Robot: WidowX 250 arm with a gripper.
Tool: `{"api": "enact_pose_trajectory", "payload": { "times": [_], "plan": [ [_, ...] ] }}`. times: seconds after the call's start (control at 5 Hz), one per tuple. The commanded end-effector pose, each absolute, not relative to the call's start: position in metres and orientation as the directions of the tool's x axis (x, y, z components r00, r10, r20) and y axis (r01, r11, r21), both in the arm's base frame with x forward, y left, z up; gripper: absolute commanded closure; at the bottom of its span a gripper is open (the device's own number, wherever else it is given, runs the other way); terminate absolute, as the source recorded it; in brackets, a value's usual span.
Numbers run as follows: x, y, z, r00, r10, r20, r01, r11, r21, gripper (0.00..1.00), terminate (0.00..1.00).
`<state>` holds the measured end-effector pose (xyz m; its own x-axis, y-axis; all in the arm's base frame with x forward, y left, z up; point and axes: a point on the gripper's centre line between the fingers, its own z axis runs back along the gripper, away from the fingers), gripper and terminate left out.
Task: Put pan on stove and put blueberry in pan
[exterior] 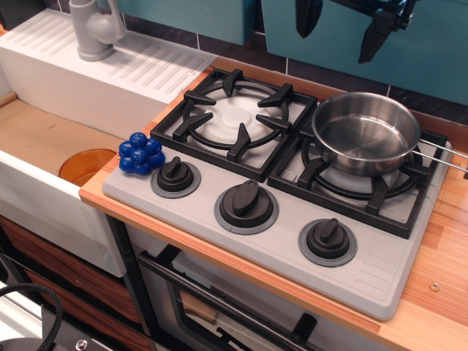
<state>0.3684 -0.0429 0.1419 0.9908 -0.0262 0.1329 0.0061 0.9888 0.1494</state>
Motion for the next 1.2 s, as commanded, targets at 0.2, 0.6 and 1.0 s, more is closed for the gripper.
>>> {"api": "enact_pose_trajectory", "payload": {
  "times": [0.2,0.6,1.0],
  "plan": [
    [0.369,-0.044,0.125,0.986,-0.016,0.164,-0.009,0.989,0.146,0.00,0.00],
    [0.372,-0.042,0.097,0.976,-0.013,0.215,-0.017,0.991,0.136,0.00,0.00],
    [0.376,-0.036,0.074,0.967,-0.017,0.252,-0.015,0.992,0.124,0.00,0.00]
  ]
}}
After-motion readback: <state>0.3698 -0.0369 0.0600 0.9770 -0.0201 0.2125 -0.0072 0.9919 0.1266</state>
